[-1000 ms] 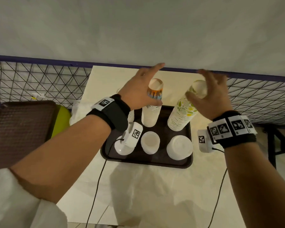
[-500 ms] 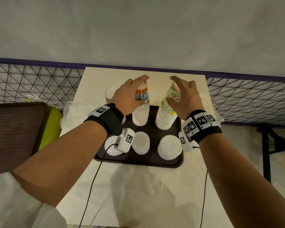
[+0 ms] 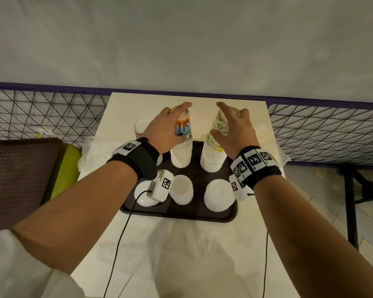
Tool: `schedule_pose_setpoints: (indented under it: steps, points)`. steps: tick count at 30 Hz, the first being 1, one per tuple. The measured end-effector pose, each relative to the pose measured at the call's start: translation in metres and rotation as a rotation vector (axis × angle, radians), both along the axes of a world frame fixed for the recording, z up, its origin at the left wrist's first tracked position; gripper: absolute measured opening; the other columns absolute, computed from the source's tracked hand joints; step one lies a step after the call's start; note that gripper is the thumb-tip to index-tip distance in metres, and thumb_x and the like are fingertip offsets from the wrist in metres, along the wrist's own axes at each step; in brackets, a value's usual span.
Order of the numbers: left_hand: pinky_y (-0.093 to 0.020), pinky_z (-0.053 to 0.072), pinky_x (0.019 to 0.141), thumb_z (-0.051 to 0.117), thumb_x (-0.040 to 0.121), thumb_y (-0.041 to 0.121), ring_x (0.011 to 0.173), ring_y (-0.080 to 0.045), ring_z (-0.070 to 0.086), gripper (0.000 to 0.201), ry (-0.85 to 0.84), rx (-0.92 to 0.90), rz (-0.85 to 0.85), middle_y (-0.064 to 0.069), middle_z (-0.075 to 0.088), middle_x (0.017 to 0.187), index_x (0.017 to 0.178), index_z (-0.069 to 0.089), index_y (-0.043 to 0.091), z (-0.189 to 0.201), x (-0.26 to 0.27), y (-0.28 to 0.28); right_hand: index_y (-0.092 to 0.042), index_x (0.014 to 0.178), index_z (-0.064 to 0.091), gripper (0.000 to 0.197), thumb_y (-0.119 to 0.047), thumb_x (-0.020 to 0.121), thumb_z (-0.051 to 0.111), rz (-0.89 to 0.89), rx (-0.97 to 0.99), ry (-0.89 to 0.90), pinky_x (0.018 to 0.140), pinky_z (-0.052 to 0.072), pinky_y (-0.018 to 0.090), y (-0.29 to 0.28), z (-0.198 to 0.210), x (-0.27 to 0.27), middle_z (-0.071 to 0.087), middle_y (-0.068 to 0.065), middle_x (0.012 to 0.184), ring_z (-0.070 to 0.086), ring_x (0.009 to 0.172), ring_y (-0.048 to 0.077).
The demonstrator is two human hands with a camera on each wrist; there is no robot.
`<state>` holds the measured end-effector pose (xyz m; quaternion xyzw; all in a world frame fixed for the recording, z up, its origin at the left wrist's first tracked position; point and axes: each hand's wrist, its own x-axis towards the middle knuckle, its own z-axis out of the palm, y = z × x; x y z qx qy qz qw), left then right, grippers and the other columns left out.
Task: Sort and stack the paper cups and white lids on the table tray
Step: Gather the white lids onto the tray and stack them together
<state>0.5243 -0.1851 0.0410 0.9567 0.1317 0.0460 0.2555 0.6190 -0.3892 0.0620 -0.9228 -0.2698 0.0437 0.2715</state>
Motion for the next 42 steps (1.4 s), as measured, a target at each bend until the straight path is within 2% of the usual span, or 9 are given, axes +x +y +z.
schedule_pose_setpoints:
  steps: [6,12,17,21,25,28,32,39,42]
  points:
    - [-0.051,0.042,0.112,0.080,0.082,0.047,0.137,-0.038,0.037,0.099,-0.005,0.073,0.065,-0.014,0.033,0.150,0.160,0.020,0.040,0.018,-0.007,-0.005,-0.047,0.148,0.028,0.076,-0.031,0.088,0.072,-0.015,-0.005,-0.005,0.094,0.056,0.049,0.001,-0.001,-0.001,0.035,0.009,0.138,0.054,0.119,0.038]
    - [-0.031,0.031,0.107,0.074,0.087,0.042,0.137,-0.027,0.036,0.081,-0.225,0.056,0.100,-0.008,0.034,0.149,0.157,0.033,0.032,0.074,-0.042,-0.009,-0.050,0.153,0.020,0.081,-0.058,0.086,0.064,-0.047,-0.140,-0.086,0.106,0.041,0.060,-0.001,0.018,-0.007,0.022,0.011,0.156,0.029,0.139,0.042]
    - [-0.012,0.041,0.098,0.074,0.089,0.033,0.119,-0.010,0.052,0.059,-0.369,-0.052,0.187,0.004,0.043,0.138,0.143,0.050,0.029,0.085,-0.111,-0.002,-0.035,0.148,0.041,0.066,-0.044,0.087,0.064,-0.077,0.140,-0.320,0.111,0.036,0.051,-0.014,0.049,-0.035,0.029,0.014,0.154,0.026,0.141,0.041]
    - [-0.025,0.052,0.091,0.074,0.088,0.031,0.106,-0.007,0.059,0.042,-0.318,-0.127,0.309,0.006,0.048,0.126,0.126,0.058,0.027,0.047,-0.173,-0.006,-0.018,0.129,0.057,0.044,-0.025,0.086,0.065,0.035,0.338,-0.353,0.102,0.030,0.022,-0.024,0.049,-0.093,0.044,0.012,0.139,0.040,0.124,0.033]
    - [-0.039,0.051,0.102,0.081,0.081,0.044,0.118,-0.016,0.053,0.074,-0.069,-0.198,0.332,0.003,0.042,0.132,0.143,0.042,0.031,-0.023,-0.202,-0.011,-0.017,0.132,0.048,0.056,-0.030,0.081,0.067,0.192,0.186,-0.116,0.101,0.043,0.046,-0.014,0.000,-0.152,0.041,0.009,0.137,0.039,0.122,0.031]
    - [-0.042,0.043,0.110,0.082,0.073,0.057,0.128,-0.028,0.048,0.097,0.097,-0.172,0.269,-0.005,0.040,0.140,0.153,0.032,0.032,-0.067,-0.197,-0.014,-0.026,0.154,0.020,0.093,-0.049,0.077,0.067,0.184,-0.125,0.032,0.112,0.036,0.050,0.006,-0.050,-0.170,0.026,0.015,0.154,0.027,0.138,0.037]
    - [-0.046,0.044,0.109,0.068,0.067,0.069,0.131,-0.033,0.045,0.101,0.229,-0.106,0.208,-0.004,0.038,0.145,0.153,0.030,0.033,-0.102,-0.179,-0.012,-0.042,0.157,-0.003,0.108,-0.057,0.078,0.070,0.116,-0.324,0.160,0.112,0.035,0.055,0.029,-0.089,-0.166,0.009,0.017,0.163,0.022,0.143,0.043]
    - [-0.048,0.054,0.096,0.073,0.076,0.056,0.130,-0.035,0.043,0.091,0.422,-0.030,0.117,-0.003,0.031,0.150,0.153,0.028,0.040,-0.124,-0.159,-0.009,-0.056,0.150,-0.004,0.098,-0.052,0.084,0.069,0.037,-0.441,0.319,0.106,0.042,0.054,0.045,-0.134,-0.159,-0.001,0.014,0.161,0.033,0.136,0.048]
    - [-0.045,0.055,0.089,0.072,0.081,0.052,0.128,-0.033,0.044,0.090,0.456,-0.022,0.094,-0.002,0.031,0.147,0.155,0.022,0.042,-0.135,-0.157,-0.008,-0.055,0.150,0.008,0.090,-0.041,0.087,0.071,-0.003,-0.341,0.315,0.104,0.047,0.048,0.043,-0.148,-0.161,0.013,0.010,0.151,0.045,0.124,0.043]
